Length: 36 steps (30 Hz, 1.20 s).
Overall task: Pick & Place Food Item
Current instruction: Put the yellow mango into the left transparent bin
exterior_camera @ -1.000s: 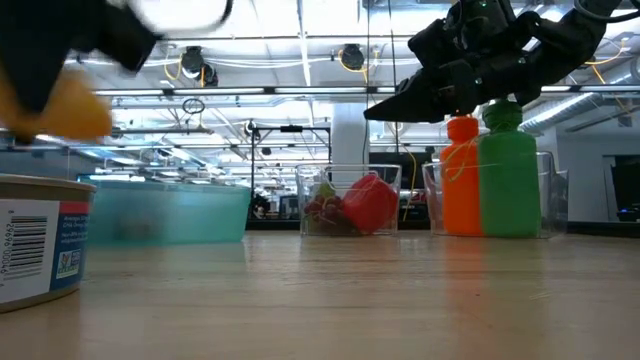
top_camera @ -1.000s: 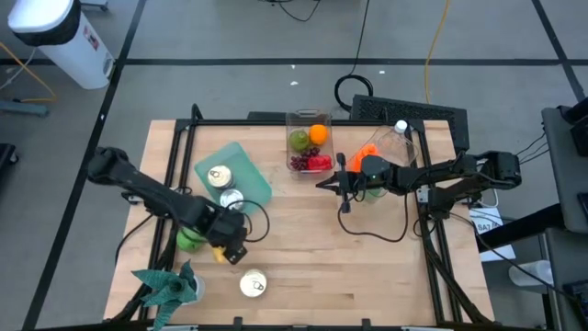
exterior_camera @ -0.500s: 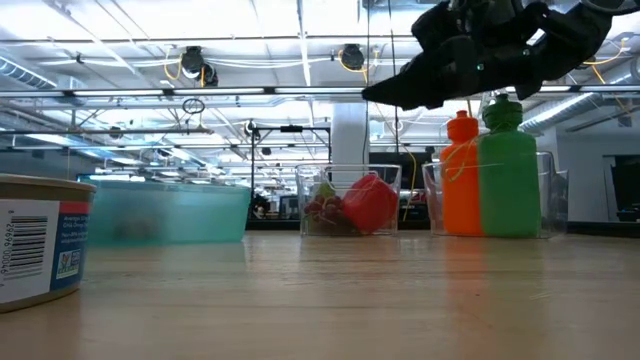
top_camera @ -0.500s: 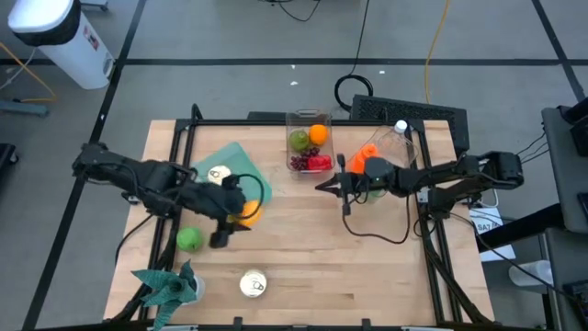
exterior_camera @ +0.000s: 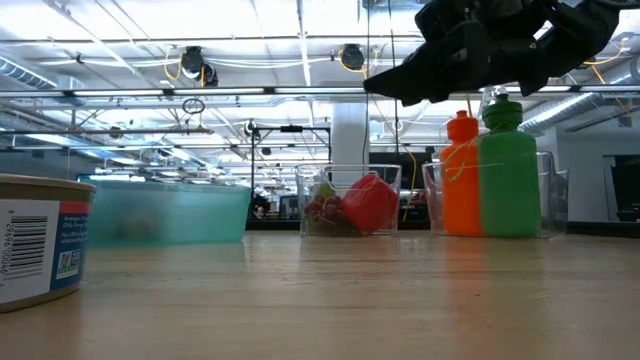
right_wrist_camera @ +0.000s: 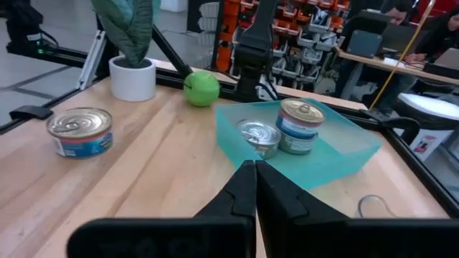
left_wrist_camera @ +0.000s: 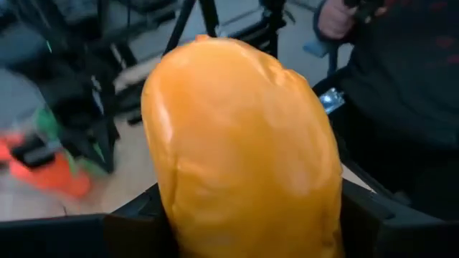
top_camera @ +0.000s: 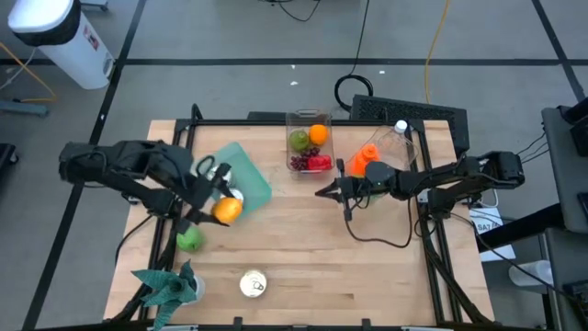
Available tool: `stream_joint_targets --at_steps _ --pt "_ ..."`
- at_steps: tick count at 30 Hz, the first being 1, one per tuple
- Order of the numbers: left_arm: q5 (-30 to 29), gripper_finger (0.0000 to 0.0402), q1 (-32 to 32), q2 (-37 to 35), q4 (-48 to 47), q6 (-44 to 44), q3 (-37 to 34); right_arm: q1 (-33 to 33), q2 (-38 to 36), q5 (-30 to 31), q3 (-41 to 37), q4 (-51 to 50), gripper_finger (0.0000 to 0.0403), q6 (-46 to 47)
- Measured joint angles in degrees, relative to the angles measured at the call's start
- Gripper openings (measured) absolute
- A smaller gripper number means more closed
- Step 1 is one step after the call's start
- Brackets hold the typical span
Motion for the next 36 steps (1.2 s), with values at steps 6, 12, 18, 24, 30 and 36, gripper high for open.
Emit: stream_joint_targets --at_steps 6,12,18,24,30,36 --pt "-10.9 0.0239 5.6 -1.1 4.7 0.8 0.0 1.0 0.0 0.0 0.0 -0.1 0.0000 2.5" --pt "-30.1 0.0240 16.7 3.6 16.6 -6.8 0.1 1.3 0.0 -0.1 0.0 -0.6 0.0000 8.1" --pt "-17.4 0.0241 27.5 16.1 29.0 -13.0 0.0 1.3 0.0 0.0 0.0 -0.5 0.0000 9.2" --pt "-11.2 0.0241 32.7 32.1 35.9 -16.8 0.5 1.3 0.0 0.0 0.0 -0.1 0.0000 9.1" --pt "-11.6 0.0241 34.3 44.7 36.8 -19.4 4.6 1.2 0.0 0.0 0.0 -0.1 0.0000 7.8" --pt "-9.3 0.0258 34.6 51.3 34.1 -24.3 9.3 1.2 0.0 0.0 0.0 -0.6 0.0000 7.2"
